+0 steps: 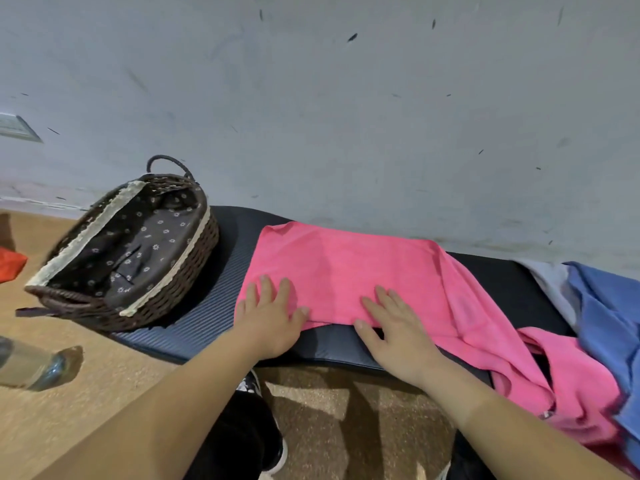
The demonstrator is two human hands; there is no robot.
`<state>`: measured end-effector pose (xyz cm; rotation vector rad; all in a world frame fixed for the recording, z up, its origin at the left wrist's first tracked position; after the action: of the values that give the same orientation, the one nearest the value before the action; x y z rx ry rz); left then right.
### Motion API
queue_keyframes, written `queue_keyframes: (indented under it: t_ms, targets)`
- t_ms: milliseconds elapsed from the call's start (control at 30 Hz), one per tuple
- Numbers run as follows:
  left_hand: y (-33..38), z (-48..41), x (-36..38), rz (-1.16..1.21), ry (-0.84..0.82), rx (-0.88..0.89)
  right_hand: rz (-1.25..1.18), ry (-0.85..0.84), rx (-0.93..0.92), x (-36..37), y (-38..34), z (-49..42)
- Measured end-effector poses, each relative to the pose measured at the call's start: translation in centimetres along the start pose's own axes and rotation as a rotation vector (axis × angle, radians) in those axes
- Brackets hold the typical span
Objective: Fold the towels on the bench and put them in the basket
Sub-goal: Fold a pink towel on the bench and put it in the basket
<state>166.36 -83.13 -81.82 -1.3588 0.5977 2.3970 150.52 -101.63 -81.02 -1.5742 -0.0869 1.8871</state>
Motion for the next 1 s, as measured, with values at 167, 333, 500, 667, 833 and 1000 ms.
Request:
queue_keyframes:
  t_ms: [167, 333, 500, 667, 833, 1000]
  targets:
    - [-0.6, -2.0, -0.8, -0.043, 0.040, 0.006, 0.044, 0.063, -0.097, 0.3, 0.5, -1.0]
    - [-1.9, -3.5, -2.2, 0.045, 0.180, 0.061, 0.023, 0.173, -0.142, -0.7, 0.4, -3.3]
    - [0.1, -0.3, -5.0, -0.013, 0.492, 0.273, 0.036, 0.214, -0.168, -2.0, 0.6, -3.3]
    - [0.2, 1.0, -3.1, -0.026, 0.250, 0.249, 0.018, 0.254, -0.197, -2.1, 0.5, -2.6]
    - [-0.6, -0.1, -3.1, 0.071, 0.286, 0.277, -0.320, 0.303, -0.035, -2.7, 1.1, -3.0]
    - [-1.1, -1.0, -3.0, 0.119, 0.275, 0.270, -0.371, 0.323, 0.010, -3.1, 0.9, -3.5]
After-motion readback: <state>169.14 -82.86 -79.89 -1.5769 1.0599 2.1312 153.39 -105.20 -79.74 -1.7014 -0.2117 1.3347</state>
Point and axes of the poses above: each hand's wrist, its own z-axis away from the middle knuckle, its own x-axis out of the palm, y = z × x, the point moved 4 cm from there along -z, towards the middle knuckle, and after that the axes turned 1 degree about -z, right-handed, at the moved point
